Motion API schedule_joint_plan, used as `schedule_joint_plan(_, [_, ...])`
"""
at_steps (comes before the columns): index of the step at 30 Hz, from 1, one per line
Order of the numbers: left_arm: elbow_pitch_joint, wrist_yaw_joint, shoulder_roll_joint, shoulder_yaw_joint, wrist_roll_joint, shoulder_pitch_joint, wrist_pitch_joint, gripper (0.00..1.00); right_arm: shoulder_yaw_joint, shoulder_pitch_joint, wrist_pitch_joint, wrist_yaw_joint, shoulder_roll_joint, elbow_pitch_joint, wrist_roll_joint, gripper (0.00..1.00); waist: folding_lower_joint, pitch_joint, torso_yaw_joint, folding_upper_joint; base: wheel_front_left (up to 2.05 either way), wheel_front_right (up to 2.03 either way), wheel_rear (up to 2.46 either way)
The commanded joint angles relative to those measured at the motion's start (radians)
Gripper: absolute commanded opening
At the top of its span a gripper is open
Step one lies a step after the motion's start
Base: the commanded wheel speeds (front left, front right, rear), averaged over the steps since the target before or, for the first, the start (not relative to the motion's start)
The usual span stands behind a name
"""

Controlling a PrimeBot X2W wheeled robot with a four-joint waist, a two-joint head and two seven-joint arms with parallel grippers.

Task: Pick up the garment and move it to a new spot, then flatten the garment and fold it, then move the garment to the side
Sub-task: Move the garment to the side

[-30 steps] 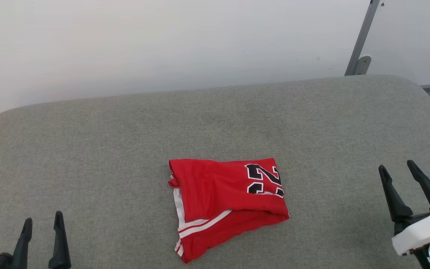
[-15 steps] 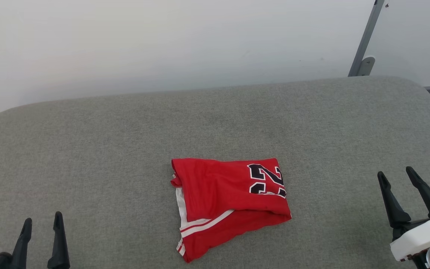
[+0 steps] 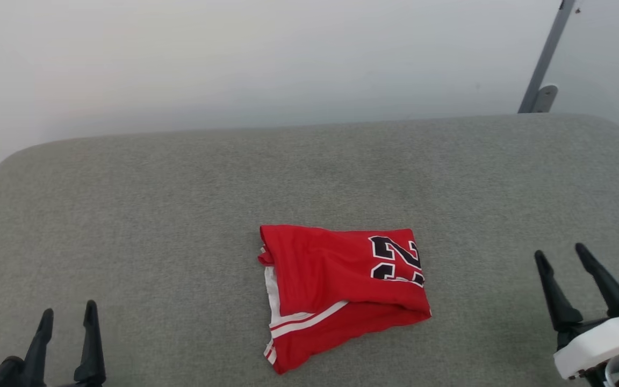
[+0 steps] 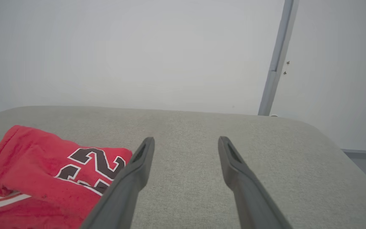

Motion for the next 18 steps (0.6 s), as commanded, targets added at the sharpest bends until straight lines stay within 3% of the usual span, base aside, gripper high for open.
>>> schedule_joint_plan(1, [0.007,-0.003,0.005,0.006,0.001,-0.012,-0.005,1.00,0.012,0.002,0.010,0.000,-0.002,-0.004,0.007,1.00,0.0000,0.001,0.011,-0.0001,0.00,0.00,0.00])
schedule_joint_plan(8, [0.019,-0.003,0.008,-0.006,0.000,-0.024,-0.005,1.00,0.083,-0.037,0.122,0.000,-0.026,-0.027,0.044,1.00,0.0000,0.006,0.072,-0.0001,0.00,0.00,0.00])
schedule_joint_plan(18, [0.035,-0.003,-0.005,-0.047,-0.010,-0.053,-0.005,1.00,0.160,-0.116,0.376,0.000,-0.083,0.002,0.134,1.00,0.0000,0.048,0.183,-0.0001,0.00,0.00,0.00])
